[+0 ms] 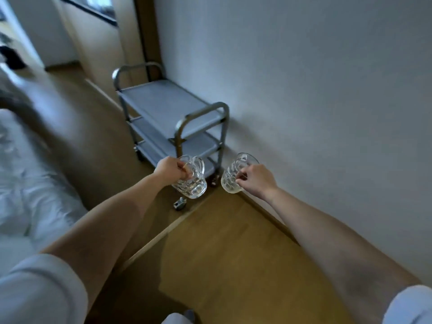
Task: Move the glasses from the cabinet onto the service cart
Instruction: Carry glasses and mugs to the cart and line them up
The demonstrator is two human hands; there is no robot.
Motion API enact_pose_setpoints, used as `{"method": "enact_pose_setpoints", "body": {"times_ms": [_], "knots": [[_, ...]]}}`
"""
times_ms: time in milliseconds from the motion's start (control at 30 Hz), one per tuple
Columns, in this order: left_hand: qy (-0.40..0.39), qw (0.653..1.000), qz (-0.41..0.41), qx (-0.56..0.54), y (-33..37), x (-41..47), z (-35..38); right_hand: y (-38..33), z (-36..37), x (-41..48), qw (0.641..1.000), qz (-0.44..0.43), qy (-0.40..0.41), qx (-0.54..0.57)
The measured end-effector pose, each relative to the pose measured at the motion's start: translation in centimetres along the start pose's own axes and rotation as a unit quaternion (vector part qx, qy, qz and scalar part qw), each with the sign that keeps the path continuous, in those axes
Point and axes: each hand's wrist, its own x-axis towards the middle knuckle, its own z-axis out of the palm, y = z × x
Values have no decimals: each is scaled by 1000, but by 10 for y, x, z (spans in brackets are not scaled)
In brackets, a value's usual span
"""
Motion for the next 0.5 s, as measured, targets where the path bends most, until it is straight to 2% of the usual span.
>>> {"method": "enact_pose_setpoints", "body": {"times_ms": [267, 500], "knots": [[67, 992, -105, -23, -119, 11, -84, -120, 49, 112, 993, -106, -45, 9], [133, 977, -158, -52, -179, 25, -122, -196, 74, 186, 974, -212, -79, -14]]}}
